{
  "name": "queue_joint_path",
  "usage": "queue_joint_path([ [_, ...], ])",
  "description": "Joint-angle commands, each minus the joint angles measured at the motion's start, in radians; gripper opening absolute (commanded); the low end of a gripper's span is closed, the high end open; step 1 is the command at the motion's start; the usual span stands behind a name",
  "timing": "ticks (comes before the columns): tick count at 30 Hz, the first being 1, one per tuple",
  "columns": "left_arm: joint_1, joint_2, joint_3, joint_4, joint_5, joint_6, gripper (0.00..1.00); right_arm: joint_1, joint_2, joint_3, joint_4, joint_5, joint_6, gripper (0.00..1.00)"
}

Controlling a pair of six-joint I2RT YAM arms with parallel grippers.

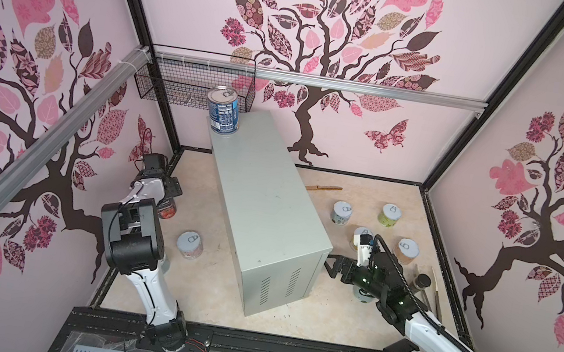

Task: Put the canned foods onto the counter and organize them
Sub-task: 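Close the left gripper around the red-labelled can beside the wall, then lift the red-labelled can off the floor with the left gripper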

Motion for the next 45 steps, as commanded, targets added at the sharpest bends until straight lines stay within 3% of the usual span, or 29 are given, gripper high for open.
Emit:
queue_joint_path([
  [1,0.006,0.025,-0.026,0.040,0.017,0.004,0.89,0.007,0.009,0.005,0.018,-0.001,-0.008,1.00],
  [17,0.005,-0.034,-0.041,0.014,0.054,0.034,0.55,0.006,-0.010,0.005,0.018,-0.004,-0.006,1.00],
  [35,-0.146,-0.156,-0.048,-0.068,0.050,0.016,0.53,0.006,-0.054,0.011,-0.002,-0.006,-0.016,1.00],
  [45,-0.163,-0.152,-0.147,-0.005,0.069,-0.015,0.55,0.007,-0.044,0.011,0.000,-0.012,-0.019,1.00],
])
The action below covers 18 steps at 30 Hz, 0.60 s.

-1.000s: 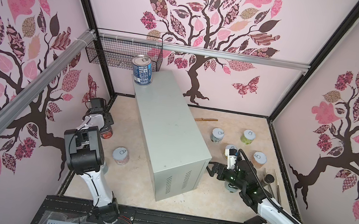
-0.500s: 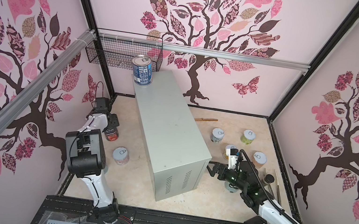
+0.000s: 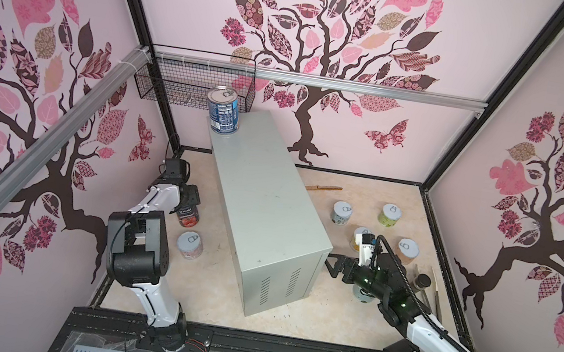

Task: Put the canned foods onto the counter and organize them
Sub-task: 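Lift the red-labelled can off the floor with the left gripper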

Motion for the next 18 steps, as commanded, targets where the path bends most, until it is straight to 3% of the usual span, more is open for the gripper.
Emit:
queue_joint_path([
  [1,-0.011,-0.023,-0.032,0.074,0.001,-0.018,0.56,0.007,-0.002,0.011,-0.004,-0.009,-0.010,1.00],
  [9,-0.061,-0.057,-0.077,0.119,-0.067,-0.028,0.82,0.007,0.002,0.011,-0.006,-0.005,-0.016,1.00],
  [11,-0.074,-0.080,-0.107,0.150,-0.094,-0.028,0.97,0.006,0.000,0.011,-0.006,-0.005,-0.017,1.00],
  [18,-0.089,-0.177,-0.236,0.309,-0.128,-0.051,0.98,0.006,0.009,0.008,0.002,-0.011,-0.015,1.00],
])
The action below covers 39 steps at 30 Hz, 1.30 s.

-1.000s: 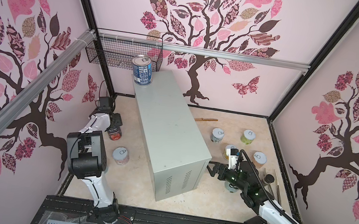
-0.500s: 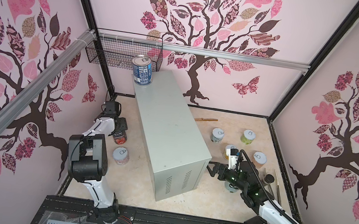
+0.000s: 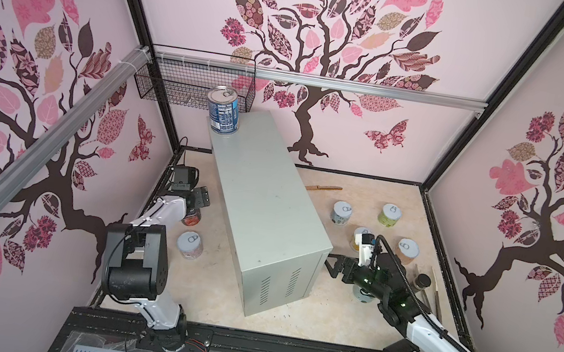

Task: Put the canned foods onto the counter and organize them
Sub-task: 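Lift the red-labelled can off the floor with the left gripper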

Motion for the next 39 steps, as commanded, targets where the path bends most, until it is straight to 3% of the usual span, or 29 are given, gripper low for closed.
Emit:
queue_joint_path([
  [1,-0.007,-0.051,-0.075,0.144,-0.033,-0.027,0.98,0.006,0.007,0.007,0.004,-0.010,-0.013,1.00],
  [13,-0.014,-0.120,-0.292,0.459,-0.029,-0.078,0.98,0.006,0.010,0.002,0.013,-0.013,-0.013,1.00],
  [23,-0.015,-0.100,-0.275,0.439,0.009,-0.198,0.98,0.006,0.003,0.000,0.011,-0.005,-0.017,1.00],
  [28,-0.016,-0.121,-0.326,0.508,0.005,-0.266,0.98,0.006,0.005,-0.001,0.013,-0.008,-0.015,1.00],
  [33,-0.015,-0.093,-0.266,0.363,-0.075,-0.316,0.98,0.007,0.003,-0.001,0.014,-0.009,-0.015,1.00],
  [39,-0.015,-0.016,-0.158,0.176,-0.089,-0.357,0.97,0.007,0.000,-0.003,0.017,-0.010,-0.013,1.00],
])
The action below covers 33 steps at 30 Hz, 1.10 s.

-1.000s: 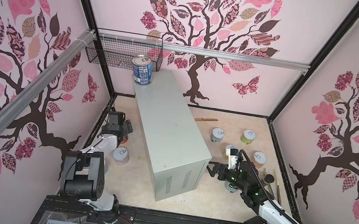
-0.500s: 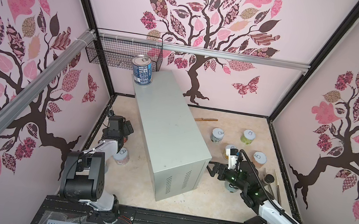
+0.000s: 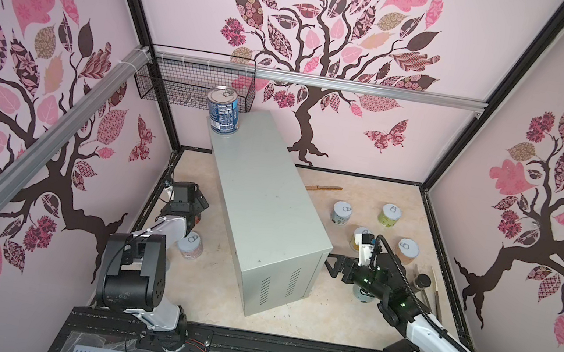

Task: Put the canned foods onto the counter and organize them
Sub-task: 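Lift the red-labelled can off the floor with the left gripper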

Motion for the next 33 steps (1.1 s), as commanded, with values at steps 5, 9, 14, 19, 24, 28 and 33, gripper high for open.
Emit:
queue_joint_path([
  [5,-0.005,0.051,0.091,-0.119,-0.030,-0.021,0.97,0.006,-0.003,-0.003,0.010,-0.011,-0.013,1.00],
  [9,-0.004,0.096,0.154,-0.166,-0.044,0.013,0.97,0.007,0.001,-0.005,0.017,-0.011,-0.011,1.00],
  [14,0.000,0.127,0.178,-0.153,-0.072,0.070,0.96,0.007,0.007,-0.005,0.024,-0.014,-0.010,1.00],
  [19,0.001,0.153,0.206,-0.173,-0.052,0.076,0.95,0.007,0.008,-0.008,0.028,-0.014,-0.006,1.00],
  [24,0.002,0.198,0.268,-0.257,-0.049,0.075,0.93,0.006,0.012,-0.009,0.034,-0.015,-0.005,1.00],
  [28,0.000,0.203,0.271,-0.250,-0.048,0.083,0.92,0.006,0.012,-0.009,0.034,-0.022,-0.003,1.00],
  [33,0.001,0.225,0.297,-0.262,-0.041,0.087,0.89,0.007,0.004,-0.007,0.024,-0.014,-0.010,1.00],
])
